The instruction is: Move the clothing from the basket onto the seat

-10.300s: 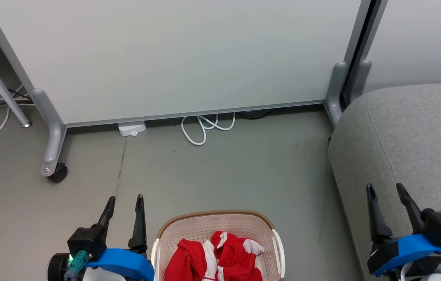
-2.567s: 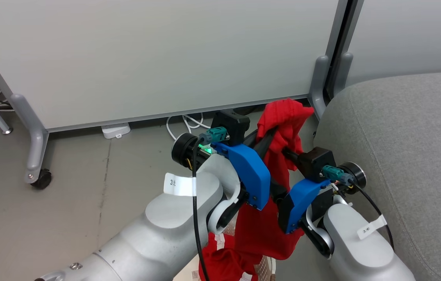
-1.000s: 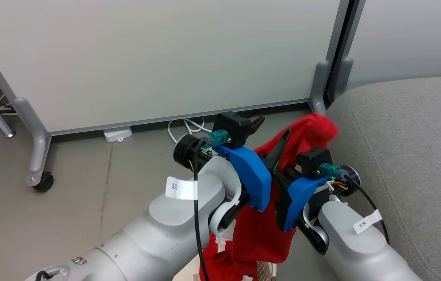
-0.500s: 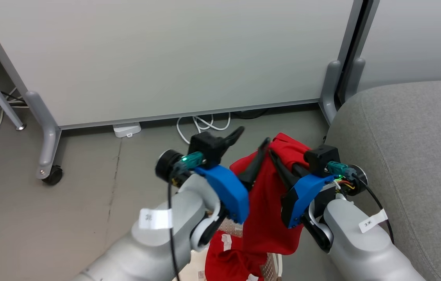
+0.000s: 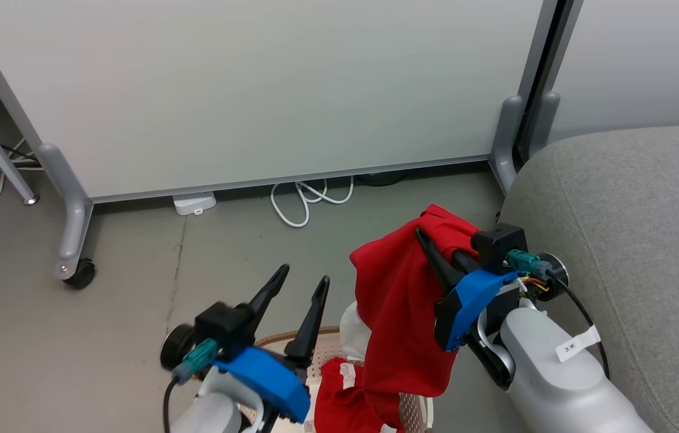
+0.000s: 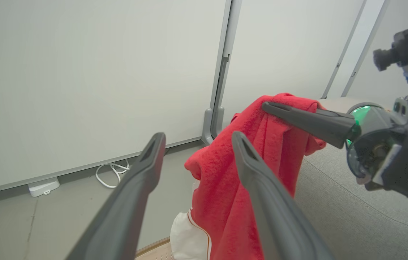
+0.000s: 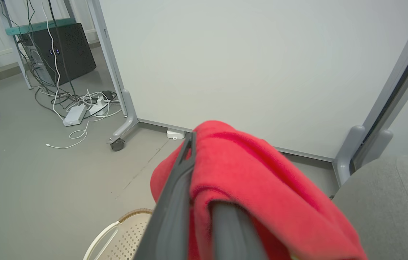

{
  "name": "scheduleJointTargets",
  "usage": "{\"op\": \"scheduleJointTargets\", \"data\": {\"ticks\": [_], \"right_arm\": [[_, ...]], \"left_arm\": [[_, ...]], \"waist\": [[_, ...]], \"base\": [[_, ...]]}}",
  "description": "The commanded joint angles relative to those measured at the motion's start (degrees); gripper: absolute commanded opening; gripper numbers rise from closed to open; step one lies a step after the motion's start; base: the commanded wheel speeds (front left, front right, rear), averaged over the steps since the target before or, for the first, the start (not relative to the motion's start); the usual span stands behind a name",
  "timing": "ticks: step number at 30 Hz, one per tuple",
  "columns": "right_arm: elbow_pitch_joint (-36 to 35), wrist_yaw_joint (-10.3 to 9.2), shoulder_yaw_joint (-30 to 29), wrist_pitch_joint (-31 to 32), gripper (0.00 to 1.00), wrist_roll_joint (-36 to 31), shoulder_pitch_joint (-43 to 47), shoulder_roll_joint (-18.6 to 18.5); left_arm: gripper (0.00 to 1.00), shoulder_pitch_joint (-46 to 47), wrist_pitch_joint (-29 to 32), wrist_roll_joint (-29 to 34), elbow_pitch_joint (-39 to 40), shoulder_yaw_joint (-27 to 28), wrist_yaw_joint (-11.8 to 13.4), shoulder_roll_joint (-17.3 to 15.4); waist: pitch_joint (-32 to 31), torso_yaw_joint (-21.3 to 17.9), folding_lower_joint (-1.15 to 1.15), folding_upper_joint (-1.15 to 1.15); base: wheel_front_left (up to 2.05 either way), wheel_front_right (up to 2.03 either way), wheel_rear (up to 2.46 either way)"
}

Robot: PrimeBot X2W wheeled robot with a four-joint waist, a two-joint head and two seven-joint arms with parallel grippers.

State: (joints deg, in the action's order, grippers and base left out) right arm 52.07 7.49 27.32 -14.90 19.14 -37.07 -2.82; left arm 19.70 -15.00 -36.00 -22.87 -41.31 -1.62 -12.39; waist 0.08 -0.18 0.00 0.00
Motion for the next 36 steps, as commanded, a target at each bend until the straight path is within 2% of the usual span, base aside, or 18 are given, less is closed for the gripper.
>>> {"op": "scheduleJointTargets", "data": {"ticks": [1, 9, 20, 26, 31, 36], "right_arm": [[-0.5, 0.01, -0.1, -0.3, 0.00, -0.5, 0.9, -0.1], [-1.1, 0.01, 0.1, -0.3, 0.00, -1.4, 1.5, -0.1], [-3.0, 0.01, 0.6, -0.3, 0.00, -1.0, 1.9, -0.1], [-6.6, 0.01, 1.2, -0.3, 0.00, -1.4, 2.2, -0.1], [-9.4, 0.01, 2.0, 0.1, 0.00, -2.2, 1.5, -0.1], [-11.1, 0.01, 0.2, 0.6, 0.00, -4.1, 2.3, -0.1]], "left_arm": [[1.00, -1.4, -0.3, 0.8, 0.6, 1.0, -0.2, 0.0], [1.00, -10.0, -0.3, 7.8, 2.8, 10.3, -3.0, 1.5], [1.00, -11.8, -0.3, 12.4, 2.3, 15.7, -5.3, 4.7], [1.00, -12.0, -0.3, 13.5, 2.8, 17.4, -5.7, 5.2], [1.00, -11.9, -0.3, 14.5, 3.9, 18.9, -5.9, 5.0], [1.00, -10.7, -0.3, 15.0, 4.9, 18.9, -6.0, 5.4]], "waist": [[0.0, -0.1, 0.00, 0.00], [-0.4, -0.5, 0.00, 0.00], [-0.1, -2.6, 0.00, 0.00], [0.7, -7.3, 0.00, 0.00], [2.1, -13.9, 0.00, 0.00], [3.3, -19.0, 0.00, 0.00]], "base": [[0.00, 0.00, 0.00], [0.00, 0.00, 0.00], [0.00, 0.00, 0.00], [0.00, 0.00, 0.00], [0.00, 0.00, 0.00], [0.00, 0.00, 0.00]]}}
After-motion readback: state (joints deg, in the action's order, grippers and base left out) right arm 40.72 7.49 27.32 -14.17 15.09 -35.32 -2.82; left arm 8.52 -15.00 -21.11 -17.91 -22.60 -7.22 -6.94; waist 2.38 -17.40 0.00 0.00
